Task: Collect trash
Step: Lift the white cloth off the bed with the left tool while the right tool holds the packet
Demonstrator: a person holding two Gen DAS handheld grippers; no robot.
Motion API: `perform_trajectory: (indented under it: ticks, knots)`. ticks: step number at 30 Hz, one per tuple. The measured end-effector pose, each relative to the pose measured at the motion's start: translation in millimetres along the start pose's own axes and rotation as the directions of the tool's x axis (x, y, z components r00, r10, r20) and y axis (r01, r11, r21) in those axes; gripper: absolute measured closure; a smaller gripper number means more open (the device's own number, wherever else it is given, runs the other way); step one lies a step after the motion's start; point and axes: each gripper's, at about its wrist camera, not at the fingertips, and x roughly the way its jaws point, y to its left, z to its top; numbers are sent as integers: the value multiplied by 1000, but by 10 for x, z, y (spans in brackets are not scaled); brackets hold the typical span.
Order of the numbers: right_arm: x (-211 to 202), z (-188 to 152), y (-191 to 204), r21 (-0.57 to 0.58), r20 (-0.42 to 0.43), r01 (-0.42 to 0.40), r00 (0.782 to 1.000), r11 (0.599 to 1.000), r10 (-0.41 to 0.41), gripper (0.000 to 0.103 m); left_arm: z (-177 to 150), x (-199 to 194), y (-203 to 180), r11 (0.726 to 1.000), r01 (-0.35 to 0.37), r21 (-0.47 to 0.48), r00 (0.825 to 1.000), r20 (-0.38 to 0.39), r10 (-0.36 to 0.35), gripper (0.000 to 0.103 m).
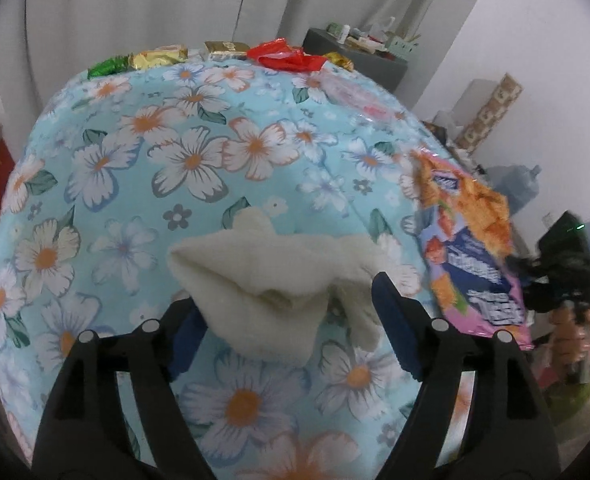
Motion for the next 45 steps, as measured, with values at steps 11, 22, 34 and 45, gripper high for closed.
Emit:
perform_trajectory:
  ticks: [11,22,34,45]
  knots:
    - [11,-110,86,-40,68,120,991,992,-117,76,-8,132,-14,996,-72,-44,996,48,74,68]
    - [-130,-158,210,-81,109,91,991,993,-82,98,-7,-48,-89,995,-40,-90,993,106,49,84]
    - [-350,-236,679,-179,145,15,989,984,12,100,-31,-541,-209,997,-12,-80,974,223,30,84]
    - [-375,-293,1082,-271,158,33,987,962,10,100,-91,-929,-92,992,-16,-122,951,304,53,84]
